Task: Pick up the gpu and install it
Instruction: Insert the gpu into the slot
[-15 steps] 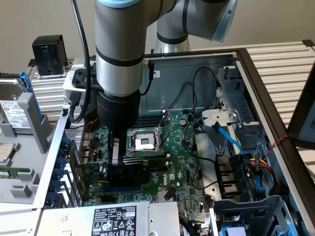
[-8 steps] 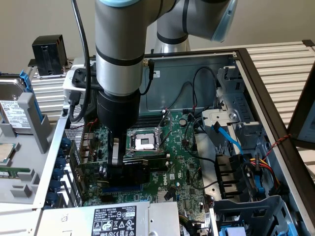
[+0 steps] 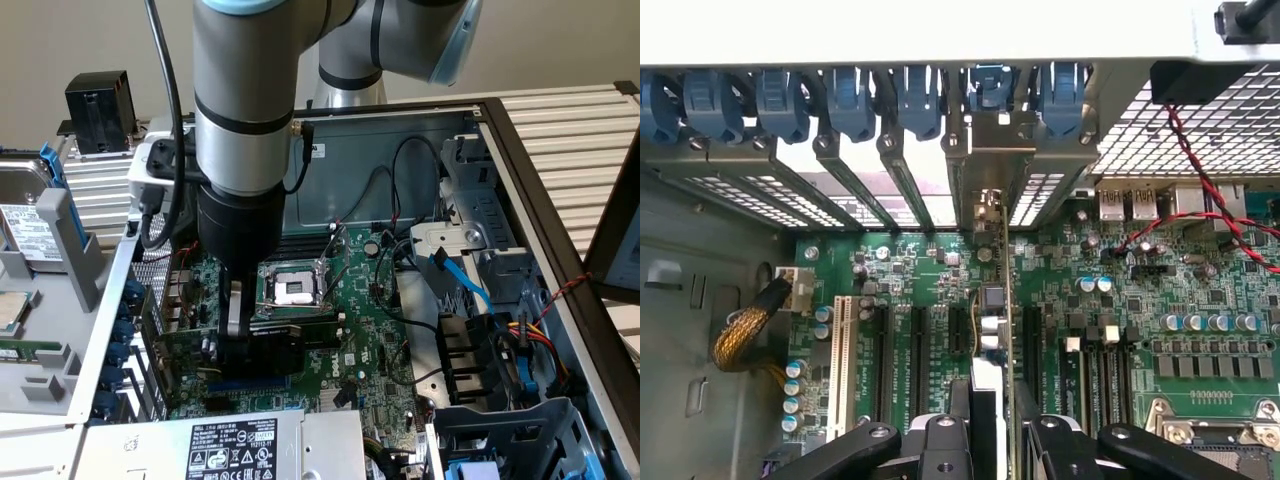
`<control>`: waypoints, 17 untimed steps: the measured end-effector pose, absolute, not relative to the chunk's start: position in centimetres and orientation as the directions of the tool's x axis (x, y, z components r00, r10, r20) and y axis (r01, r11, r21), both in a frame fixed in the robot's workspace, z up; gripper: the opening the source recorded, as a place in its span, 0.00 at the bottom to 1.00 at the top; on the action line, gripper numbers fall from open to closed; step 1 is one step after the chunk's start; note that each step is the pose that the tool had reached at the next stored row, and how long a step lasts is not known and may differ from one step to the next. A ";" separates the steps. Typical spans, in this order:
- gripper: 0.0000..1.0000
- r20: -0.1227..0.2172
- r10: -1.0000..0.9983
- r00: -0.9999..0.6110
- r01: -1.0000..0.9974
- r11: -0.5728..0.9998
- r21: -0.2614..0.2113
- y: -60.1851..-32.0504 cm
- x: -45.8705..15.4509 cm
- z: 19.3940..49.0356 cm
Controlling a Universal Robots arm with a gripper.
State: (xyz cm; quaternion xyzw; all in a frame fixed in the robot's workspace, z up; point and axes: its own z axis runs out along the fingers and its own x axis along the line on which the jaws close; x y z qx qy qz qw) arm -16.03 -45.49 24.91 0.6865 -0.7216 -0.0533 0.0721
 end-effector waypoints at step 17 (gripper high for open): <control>0.27 0.031 -0.998 -0.047 -0.982 0.052 0.180 -45.5 -16.0 24.8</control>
